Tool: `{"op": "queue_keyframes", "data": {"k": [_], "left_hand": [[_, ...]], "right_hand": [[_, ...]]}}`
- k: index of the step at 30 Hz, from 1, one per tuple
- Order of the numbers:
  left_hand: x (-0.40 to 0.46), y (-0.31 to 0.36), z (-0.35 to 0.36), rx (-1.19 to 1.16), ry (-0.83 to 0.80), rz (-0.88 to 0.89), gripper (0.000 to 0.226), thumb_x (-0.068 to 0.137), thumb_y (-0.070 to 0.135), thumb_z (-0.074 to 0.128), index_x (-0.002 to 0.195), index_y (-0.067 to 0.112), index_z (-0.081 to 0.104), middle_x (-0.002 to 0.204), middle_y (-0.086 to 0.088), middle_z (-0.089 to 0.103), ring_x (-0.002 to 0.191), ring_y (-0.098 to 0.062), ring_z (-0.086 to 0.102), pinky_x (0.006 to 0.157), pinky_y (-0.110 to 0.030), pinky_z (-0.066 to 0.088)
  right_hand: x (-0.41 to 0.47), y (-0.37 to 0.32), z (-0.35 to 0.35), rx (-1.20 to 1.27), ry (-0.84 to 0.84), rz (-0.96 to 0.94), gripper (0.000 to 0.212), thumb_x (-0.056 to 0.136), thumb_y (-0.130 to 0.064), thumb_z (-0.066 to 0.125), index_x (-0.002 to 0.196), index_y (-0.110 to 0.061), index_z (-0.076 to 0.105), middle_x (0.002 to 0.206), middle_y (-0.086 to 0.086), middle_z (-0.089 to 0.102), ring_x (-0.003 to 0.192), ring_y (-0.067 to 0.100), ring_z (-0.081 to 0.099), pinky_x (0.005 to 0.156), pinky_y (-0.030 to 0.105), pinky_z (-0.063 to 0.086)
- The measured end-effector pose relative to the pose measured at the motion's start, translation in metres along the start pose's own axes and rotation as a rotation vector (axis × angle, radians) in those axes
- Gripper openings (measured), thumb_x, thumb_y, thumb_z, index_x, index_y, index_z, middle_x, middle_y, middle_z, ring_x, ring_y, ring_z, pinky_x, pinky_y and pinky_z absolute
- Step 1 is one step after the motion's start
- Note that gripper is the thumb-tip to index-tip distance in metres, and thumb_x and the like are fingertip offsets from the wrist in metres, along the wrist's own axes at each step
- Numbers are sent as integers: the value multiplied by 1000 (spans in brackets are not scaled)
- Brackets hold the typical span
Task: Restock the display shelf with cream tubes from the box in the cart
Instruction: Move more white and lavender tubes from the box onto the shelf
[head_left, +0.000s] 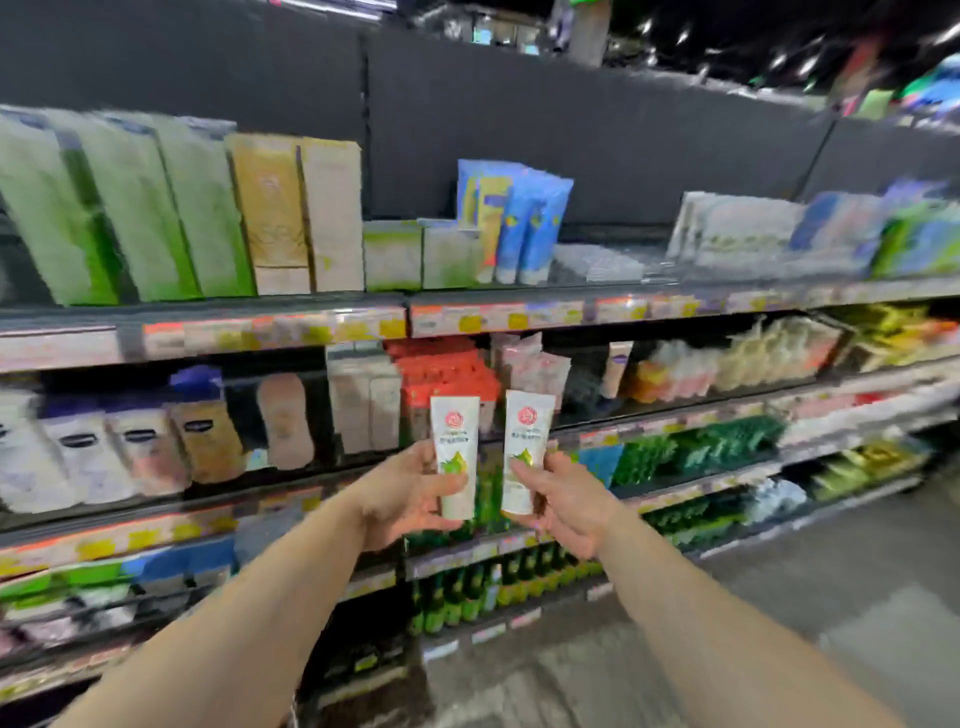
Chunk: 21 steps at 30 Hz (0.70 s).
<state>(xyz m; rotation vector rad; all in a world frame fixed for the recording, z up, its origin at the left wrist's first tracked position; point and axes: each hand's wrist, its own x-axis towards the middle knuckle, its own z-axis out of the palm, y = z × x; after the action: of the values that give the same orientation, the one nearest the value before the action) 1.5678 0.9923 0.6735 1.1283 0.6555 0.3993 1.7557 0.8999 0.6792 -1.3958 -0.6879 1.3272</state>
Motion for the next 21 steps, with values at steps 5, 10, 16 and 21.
{"op": "queue_keyframes", "data": {"k": [5,10,16,21], "left_hand": [[76,27,142,85,-63,90,36,89,-5,58,115,20,58,106,-2,73,89,-16,71,69,-33,60],[138,51,238,177,-108,124,31,86,-5,64,108,16,64,108,-5,73,99,-21,69,85,-39,57],[213,84,288,209,-76,204,29,86,-4,64,108,16,62,100,-1,75,93,-18,71,81,-36,57],[289,122,293,189,-59,276,32,88,-1,63,112,19,59,109,-6,70,100,-23,67,80,-34,56]], "right_hand": [[-38,-54,-138,-7,105,-89,35,88,-8,66,119,-16,54,118,8,68,109,27,64,90,47,54],[-61,-91,-235,-39,235,-178,28,86,-4,68,109,-16,59,110,6,70,103,24,67,85,39,56],[-39,-118,-312,-11,357,-288,31,86,-6,69,112,-16,58,112,6,67,100,23,66,90,41,55],[8,-154,-366,-97,429,-348,41,82,-13,75,120,-18,59,111,8,69,103,31,65,92,49,54]]}}
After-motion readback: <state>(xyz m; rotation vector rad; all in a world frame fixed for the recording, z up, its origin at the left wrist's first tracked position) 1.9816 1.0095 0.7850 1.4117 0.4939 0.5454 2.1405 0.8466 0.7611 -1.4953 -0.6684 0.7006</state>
